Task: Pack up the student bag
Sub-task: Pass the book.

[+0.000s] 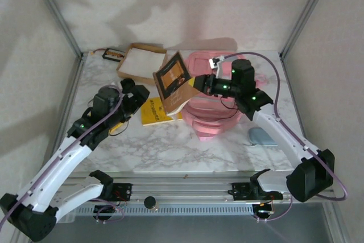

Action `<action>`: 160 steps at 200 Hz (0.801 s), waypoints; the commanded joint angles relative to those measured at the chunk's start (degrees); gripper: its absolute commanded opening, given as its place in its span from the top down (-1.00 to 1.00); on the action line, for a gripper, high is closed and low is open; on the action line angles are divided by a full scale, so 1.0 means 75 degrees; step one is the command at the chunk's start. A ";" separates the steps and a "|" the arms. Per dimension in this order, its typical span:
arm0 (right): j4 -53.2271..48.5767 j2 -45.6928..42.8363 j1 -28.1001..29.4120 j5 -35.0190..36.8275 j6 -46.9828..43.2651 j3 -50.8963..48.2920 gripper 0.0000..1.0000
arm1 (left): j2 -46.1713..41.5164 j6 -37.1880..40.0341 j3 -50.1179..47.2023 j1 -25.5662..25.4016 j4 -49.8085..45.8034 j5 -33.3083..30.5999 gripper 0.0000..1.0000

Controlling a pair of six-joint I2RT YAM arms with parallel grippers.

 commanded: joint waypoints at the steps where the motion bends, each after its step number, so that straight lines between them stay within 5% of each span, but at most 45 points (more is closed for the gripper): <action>1: 0.1182 -0.0499 -0.0364 -0.0437 0.0708 -0.0113 1.00 | 0.0480 -0.0051 0.0117 -0.0398 0.1807 0.0947 -0.90; 44: 0.1206 -0.0687 -0.0647 -0.0634 0.0890 0.0014 1.00 | 0.1815 0.0197 0.0731 -0.1137 0.2963 0.1076 -0.92; 108: 0.1929 -0.0962 -0.0929 -0.1189 0.1501 -0.0316 1.00 | 0.2551 -0.0343 0.0517 -0.1264 0.4186 0.1217 -0.92; 160: 0.2081 -0.1099 -0.1030 -0.1494 0.1685 -0.0799 1.00 | 0.2910 -0.0776 0.0554 -0.1362 0.5381 0.1812 -0.64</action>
